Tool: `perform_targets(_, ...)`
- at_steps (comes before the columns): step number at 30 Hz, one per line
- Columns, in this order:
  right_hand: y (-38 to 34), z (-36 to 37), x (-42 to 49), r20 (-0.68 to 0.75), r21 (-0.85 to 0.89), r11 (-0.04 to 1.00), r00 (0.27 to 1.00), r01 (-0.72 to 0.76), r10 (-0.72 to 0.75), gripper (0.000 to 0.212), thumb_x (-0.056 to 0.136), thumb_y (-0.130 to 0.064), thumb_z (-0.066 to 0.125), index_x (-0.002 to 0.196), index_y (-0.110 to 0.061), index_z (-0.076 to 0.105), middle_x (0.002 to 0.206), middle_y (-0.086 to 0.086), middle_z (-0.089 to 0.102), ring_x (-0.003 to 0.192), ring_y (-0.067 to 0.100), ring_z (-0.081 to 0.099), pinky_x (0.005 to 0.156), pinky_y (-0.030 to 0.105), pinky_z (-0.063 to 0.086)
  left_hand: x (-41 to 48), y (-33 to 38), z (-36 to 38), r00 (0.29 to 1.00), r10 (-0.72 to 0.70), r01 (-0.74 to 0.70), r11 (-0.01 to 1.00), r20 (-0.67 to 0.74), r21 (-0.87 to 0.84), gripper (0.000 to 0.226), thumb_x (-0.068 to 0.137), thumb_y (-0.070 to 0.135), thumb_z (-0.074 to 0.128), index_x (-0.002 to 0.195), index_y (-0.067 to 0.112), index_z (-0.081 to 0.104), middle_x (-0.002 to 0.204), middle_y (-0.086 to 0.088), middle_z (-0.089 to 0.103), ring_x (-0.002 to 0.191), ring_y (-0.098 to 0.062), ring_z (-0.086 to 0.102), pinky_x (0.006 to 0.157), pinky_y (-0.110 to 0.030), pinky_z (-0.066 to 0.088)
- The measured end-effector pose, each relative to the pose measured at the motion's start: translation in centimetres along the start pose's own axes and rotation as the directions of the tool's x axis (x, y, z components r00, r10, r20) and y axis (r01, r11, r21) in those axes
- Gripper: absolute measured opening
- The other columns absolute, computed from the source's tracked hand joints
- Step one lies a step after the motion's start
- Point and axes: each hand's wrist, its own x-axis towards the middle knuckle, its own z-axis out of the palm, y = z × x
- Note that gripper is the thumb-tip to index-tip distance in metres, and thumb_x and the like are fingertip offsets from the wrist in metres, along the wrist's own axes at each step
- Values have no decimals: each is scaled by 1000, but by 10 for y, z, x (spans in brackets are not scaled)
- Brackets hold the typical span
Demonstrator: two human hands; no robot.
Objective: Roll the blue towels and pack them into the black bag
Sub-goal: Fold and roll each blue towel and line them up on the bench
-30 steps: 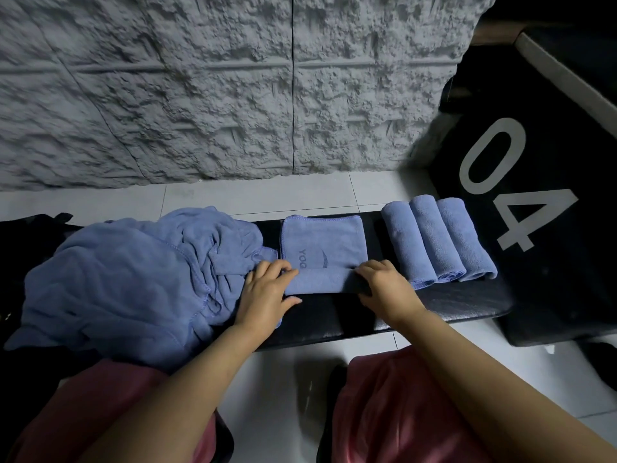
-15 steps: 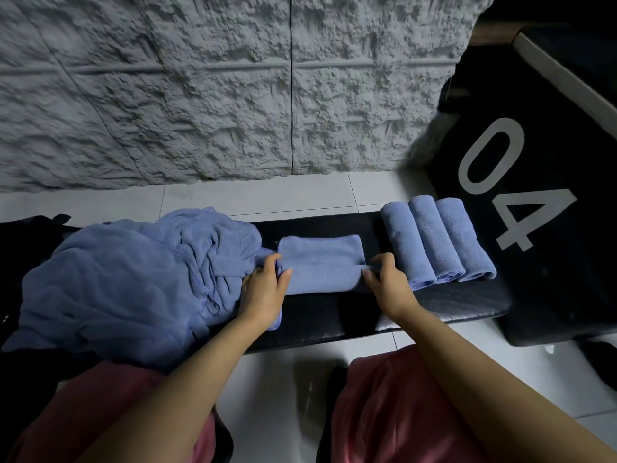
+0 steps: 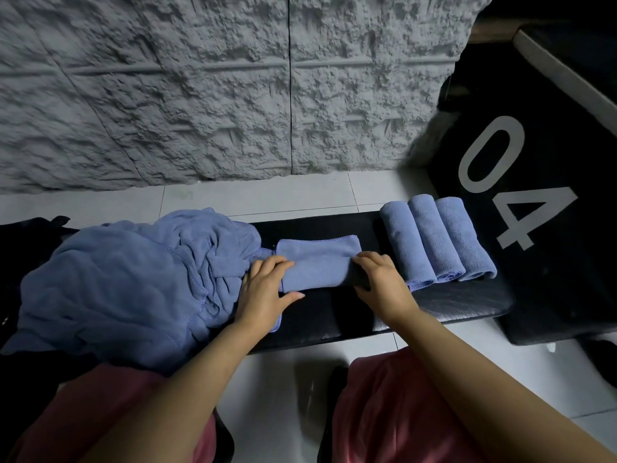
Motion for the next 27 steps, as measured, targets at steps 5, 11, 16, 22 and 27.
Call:
perform_targets(5,2,1,5,-21,-77,993,996,-86,85,60,83,0,49,138,-23,44,140,-6,43,112,27,38,90,38,46,3,0,0,992,-105,108,993,74,-40,56,83,20,69,134,21,49,129,-4,55,119,-27,47,100,-43,39)
perform_targets(11,2,-2,7,27,178,939,955,-295,295,39,98,-29,36,136,-29,28,117,6,61,104,28,53,74,36,40,11,1,-1,954,-256,269,960,154,-71,39,94,34,48,133,29,45,129,-14,50,119,-30,47,104,-38,37)
perform_targets(16,-10,-6,9,84,63,924,925,-377,371,30,101,-39,25,122,-20,34,111,10,61,87,28,50,73,35,34,15,9,-8,956,-224,199,970,188,142,37,97,40,36,125,20,51,125,-11,53,113,-27,48,97,-38,39)
perform_targets(22,-18,-7,14,86,22,917,914,-399,396,26,101,-37,25,110,-15,36,104,15,61,79,29,46,71,36,36,14,14,-17,890,329,-398,898,315,186,93,73,-1,70,144,35,24,149,3,29,112,-22,49,94,-33,46)
perform_targets(27,-18,-14,15,-80,228,916,931,-331,357,42,98,-37,41,136,-23,31,137,5,42,107,35,54,82,39,41,16,34,-10,936,187,-300,869,300,395,97,72,5,68,145,43,16,130,2,43,87,-22,51,64,-29,50)
